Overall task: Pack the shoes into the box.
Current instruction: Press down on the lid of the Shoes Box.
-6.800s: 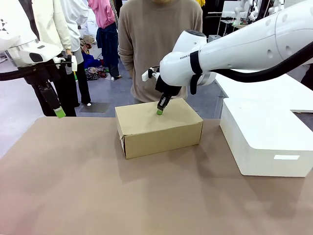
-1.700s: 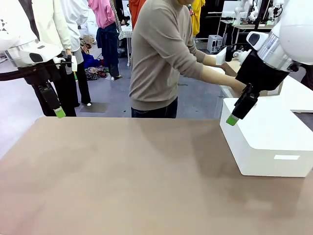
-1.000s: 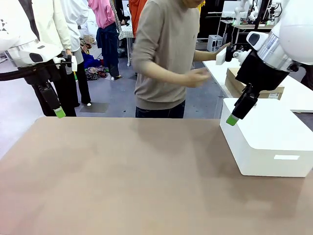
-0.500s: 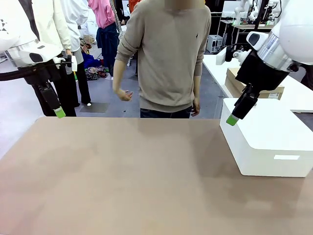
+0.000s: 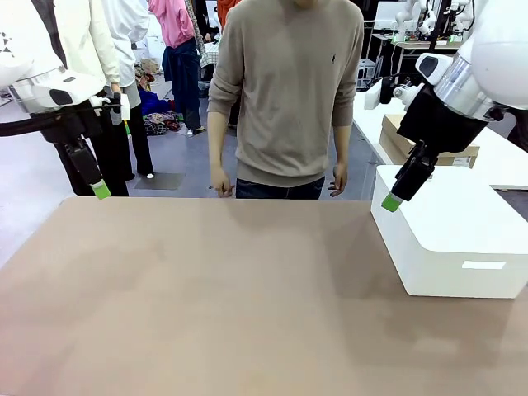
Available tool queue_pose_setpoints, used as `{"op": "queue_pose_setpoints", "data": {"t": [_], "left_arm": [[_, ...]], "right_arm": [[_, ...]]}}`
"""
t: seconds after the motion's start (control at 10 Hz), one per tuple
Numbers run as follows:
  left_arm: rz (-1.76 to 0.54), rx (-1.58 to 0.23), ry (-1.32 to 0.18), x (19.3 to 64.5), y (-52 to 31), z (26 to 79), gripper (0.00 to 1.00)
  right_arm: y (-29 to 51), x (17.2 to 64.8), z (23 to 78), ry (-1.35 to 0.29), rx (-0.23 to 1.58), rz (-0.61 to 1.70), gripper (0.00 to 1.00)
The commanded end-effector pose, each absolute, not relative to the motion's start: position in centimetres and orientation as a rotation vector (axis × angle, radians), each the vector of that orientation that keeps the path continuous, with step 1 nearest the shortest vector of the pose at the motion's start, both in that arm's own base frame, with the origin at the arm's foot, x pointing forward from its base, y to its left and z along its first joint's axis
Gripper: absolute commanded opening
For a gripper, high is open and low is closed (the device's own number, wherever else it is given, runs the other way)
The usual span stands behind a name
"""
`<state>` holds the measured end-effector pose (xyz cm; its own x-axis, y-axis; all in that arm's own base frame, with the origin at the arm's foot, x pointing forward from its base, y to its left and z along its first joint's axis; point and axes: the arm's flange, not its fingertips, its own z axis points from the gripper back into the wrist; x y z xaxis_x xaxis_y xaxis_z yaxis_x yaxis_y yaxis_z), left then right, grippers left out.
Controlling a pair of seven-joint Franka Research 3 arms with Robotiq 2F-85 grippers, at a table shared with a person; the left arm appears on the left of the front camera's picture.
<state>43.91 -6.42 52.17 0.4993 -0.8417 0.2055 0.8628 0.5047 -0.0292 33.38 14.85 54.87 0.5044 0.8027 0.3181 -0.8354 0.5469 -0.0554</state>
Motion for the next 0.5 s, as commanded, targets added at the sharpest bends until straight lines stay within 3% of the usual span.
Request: {"op": "queue_pose_setpoints", "data": {"t": [0.0, 0.4], "left_arm": [[-1.027, -0.142, -0.186, 43.81, -6.46, 52.07, 1.0], [-1.027, -0.142, -0.186, 43.81, -6.46, 52.07, 1.0]], "right_arm": [[14.88, 33.56, 55.15, -0.321, 0.111, 0.983, 1.0], [14.88, 33.56, 55.15, -0.321, 0.111, 0.983, 1.0]]}}
